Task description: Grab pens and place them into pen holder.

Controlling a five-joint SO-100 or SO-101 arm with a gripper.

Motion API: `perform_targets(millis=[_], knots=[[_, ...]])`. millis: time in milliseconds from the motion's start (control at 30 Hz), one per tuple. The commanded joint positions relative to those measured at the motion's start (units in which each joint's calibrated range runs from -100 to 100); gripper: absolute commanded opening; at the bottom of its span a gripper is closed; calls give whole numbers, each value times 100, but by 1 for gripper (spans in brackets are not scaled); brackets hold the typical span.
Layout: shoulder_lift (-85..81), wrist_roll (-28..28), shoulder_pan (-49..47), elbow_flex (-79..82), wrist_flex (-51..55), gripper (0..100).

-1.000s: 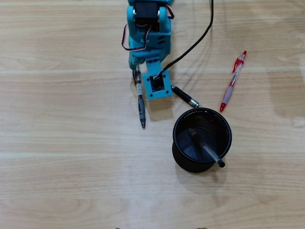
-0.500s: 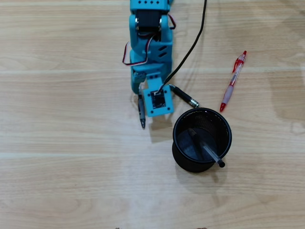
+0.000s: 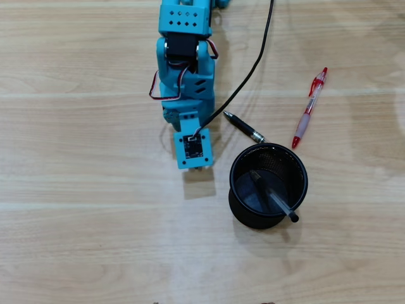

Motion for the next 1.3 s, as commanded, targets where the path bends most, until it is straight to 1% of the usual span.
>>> perform_targets(millis=[0, 133, 233, 300, 400, 433, 500, 567, 600, 700, 833, 1000, 1067, 1167, 1267], knots=[[-734, -25, 62, -108, 18, 2], [-1739, -25, -3, -415, -171, 2], [-2297, 27, -172, -1149, -695, 2], [-2441, 90, -365, -1656, -1546, 2], [-2314, 116, -898, -2090, -3428, 2], [-2162, -10, -1043, -2063, -4107, 2], [-1689, -517, -1277, -1864, -5233, 2], [-1215, -982, -1495, -1574, -6058, 2], [-1012, -1107, -1583, -1411, -6324, 2], [-843, -1102, -1728, -1113, -6273, 2], [-843, -972, -1745, -1004, -5611, 2], [-843, -992, -1769, -769, -4966, 2], [-860, -992, -1777, -696, -4709, 4], [-1055, -935, -1817, -633, -4442, 10], [-1376, -935, -1825, -443, -4391, 12]])
